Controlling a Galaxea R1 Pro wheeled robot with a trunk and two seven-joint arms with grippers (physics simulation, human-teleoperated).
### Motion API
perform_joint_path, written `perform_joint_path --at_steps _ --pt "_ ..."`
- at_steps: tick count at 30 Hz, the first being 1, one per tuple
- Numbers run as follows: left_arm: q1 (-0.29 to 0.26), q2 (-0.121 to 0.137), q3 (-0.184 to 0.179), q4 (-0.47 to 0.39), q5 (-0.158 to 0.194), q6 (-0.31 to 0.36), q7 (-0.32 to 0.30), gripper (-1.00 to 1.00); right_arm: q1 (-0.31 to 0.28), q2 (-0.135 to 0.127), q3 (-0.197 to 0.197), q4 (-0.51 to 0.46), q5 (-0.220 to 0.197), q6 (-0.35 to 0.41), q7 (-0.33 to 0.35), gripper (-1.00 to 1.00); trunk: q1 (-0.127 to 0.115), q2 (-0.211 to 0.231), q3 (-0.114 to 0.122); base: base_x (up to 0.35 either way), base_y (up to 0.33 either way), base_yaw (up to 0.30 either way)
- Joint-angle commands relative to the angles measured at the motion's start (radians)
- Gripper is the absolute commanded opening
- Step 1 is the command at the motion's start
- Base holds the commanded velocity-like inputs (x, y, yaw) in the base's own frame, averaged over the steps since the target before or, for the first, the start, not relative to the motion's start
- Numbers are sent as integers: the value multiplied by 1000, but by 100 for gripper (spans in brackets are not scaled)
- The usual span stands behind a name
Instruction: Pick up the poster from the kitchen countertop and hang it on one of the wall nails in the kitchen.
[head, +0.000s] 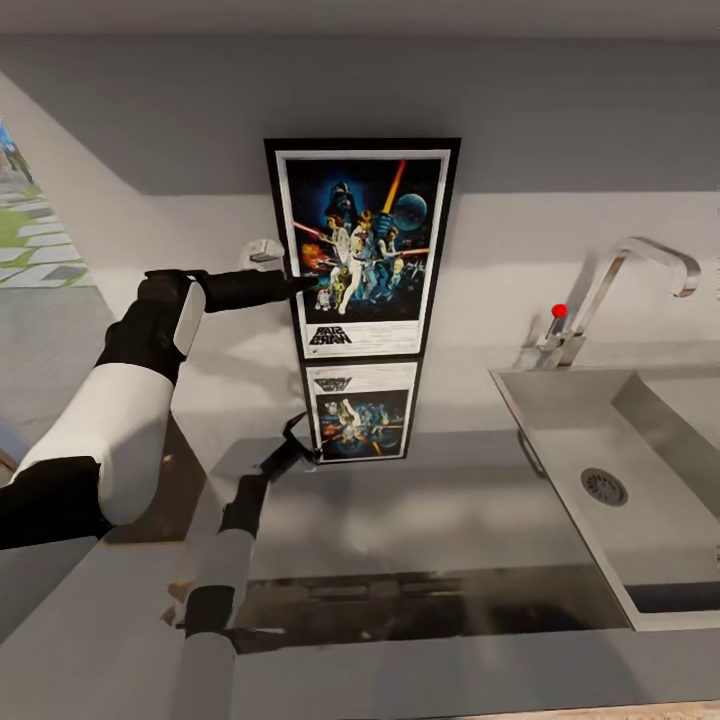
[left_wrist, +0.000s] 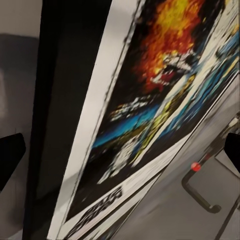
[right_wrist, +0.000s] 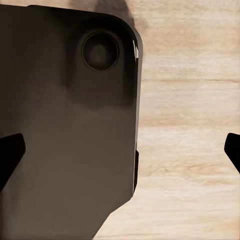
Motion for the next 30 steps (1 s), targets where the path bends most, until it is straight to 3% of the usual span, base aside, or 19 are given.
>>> perform_joint_path --at_steps 1,22,23,30 --pt "-1 0 3 0 0 8 -4 100 0 0 1 -1 1 -1 0 100 0 0 -1 0 0 -131" --pt "-1 0 3 -27 1 9 -7 100 0 0 1 -1 1 -1 0 100 0 0 -1 0 0 -43" --pt "-1 0 3 -27 2 9 -7 -100 0 0 1 -1 1 -1 0 100 0 0 -1 0 0 0" --pt "-1 0 3 -27 2 9 -11 -100 0 0 1 -1 1 -1 0 100 0 0 -1 0 0 0"
